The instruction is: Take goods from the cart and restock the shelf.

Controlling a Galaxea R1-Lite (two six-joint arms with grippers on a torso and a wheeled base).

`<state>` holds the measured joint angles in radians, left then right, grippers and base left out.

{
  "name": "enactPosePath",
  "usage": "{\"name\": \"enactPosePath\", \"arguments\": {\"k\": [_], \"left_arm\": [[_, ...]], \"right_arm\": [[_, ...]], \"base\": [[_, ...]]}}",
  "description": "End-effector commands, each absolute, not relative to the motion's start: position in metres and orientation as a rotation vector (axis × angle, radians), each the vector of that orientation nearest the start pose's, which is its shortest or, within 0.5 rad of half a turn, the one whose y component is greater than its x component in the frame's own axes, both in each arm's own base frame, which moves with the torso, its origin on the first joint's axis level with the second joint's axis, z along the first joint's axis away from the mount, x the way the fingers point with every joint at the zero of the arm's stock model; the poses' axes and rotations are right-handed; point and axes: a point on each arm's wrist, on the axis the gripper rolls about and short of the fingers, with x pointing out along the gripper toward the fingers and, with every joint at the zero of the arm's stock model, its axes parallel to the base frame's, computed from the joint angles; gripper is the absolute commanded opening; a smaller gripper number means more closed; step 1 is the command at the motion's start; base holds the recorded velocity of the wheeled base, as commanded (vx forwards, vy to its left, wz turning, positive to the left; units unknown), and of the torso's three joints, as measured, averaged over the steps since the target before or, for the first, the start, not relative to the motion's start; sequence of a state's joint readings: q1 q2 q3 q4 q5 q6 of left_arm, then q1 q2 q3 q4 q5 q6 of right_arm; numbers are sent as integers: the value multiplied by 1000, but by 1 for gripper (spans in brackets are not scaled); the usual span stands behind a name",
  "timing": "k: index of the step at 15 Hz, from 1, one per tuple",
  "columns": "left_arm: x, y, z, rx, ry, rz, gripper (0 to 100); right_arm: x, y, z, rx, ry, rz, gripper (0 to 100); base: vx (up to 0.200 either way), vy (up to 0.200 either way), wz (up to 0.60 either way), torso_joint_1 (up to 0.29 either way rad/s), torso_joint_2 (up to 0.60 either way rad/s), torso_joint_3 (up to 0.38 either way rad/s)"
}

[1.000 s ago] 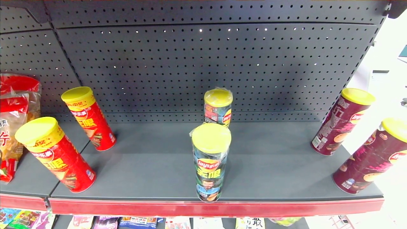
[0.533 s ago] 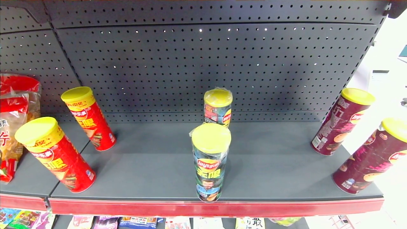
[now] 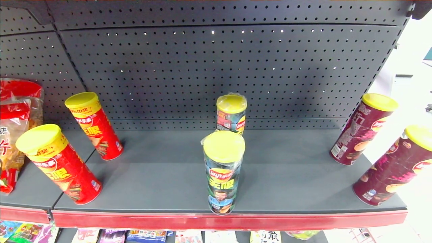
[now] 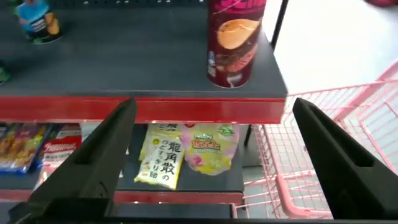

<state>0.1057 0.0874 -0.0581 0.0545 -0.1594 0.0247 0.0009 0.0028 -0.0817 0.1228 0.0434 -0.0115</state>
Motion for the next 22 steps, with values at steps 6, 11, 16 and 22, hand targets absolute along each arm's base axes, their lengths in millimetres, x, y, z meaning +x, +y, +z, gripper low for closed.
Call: {"name": "enactPosePath", "arguments": {"k": [6, 11, 16, 22], "left_arm": [[-22, -6, 82, 38, -1, -206, 100], [-23, 0, 75, 18, 0, 12, 100], [-23, -1, 76, -8, -3, -17, 100], [-23, 0, 76, -5, -2, -9, 100]], "right_arm": [[-26, 0, 84, -34, 21, 5, 100], [-23, 0, 75, -2, 0, 5, 100], [-23, 0, 75, -3, 0, 2, 100], [-23, 0, 75, -2, 0, 2, 100]], "base": [[0, 0, 0, 0, 0, 0], [0, 0, 0, 0, 0, 0], [0, 0, 0, 0, 0, 0], [0, 0, 0, 0, 0, 0]]}}
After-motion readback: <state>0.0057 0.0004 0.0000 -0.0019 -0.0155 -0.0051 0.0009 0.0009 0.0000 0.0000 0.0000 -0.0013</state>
